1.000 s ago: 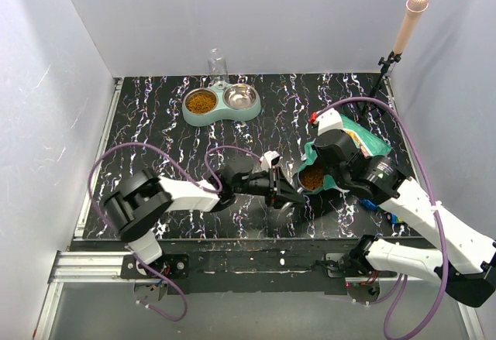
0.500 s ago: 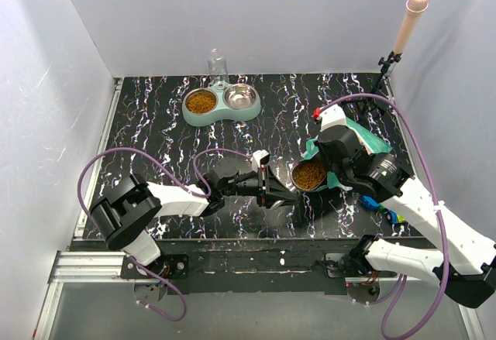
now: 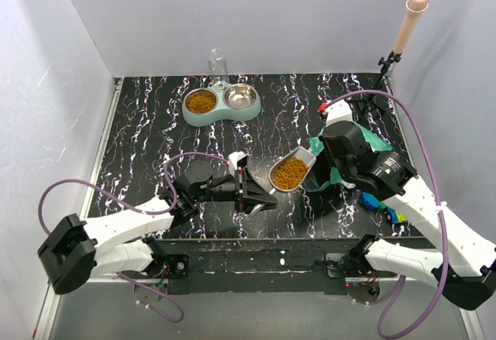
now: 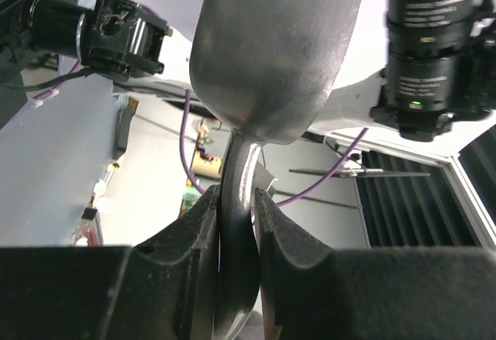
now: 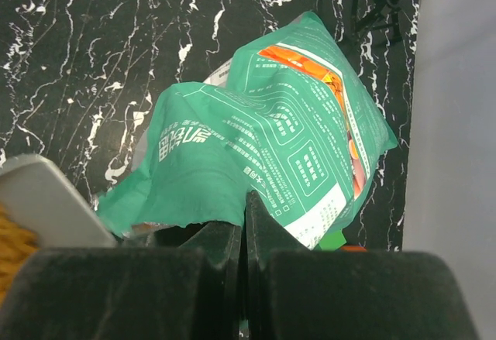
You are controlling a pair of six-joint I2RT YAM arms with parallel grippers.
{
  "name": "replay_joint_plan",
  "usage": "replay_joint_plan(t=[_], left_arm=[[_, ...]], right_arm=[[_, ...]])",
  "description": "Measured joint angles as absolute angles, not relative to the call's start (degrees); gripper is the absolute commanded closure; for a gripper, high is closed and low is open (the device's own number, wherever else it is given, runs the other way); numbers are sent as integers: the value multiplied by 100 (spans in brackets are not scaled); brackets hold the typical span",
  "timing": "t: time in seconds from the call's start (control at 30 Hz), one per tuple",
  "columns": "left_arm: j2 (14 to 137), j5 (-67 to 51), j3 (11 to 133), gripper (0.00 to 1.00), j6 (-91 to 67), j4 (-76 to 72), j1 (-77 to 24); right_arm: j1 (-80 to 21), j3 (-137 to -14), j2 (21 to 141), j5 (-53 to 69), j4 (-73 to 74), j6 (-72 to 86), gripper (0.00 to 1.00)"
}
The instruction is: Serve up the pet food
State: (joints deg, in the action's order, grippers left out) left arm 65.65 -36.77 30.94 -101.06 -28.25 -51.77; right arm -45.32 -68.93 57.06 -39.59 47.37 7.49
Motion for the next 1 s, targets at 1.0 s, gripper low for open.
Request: replay_joint_plan(t=[1.0], left_arm=[[8670,-4007,4836,100,-9797,-2005,-1874]], right_arm=[[-4388,-7242,5710,-3627,5452,799,99]])
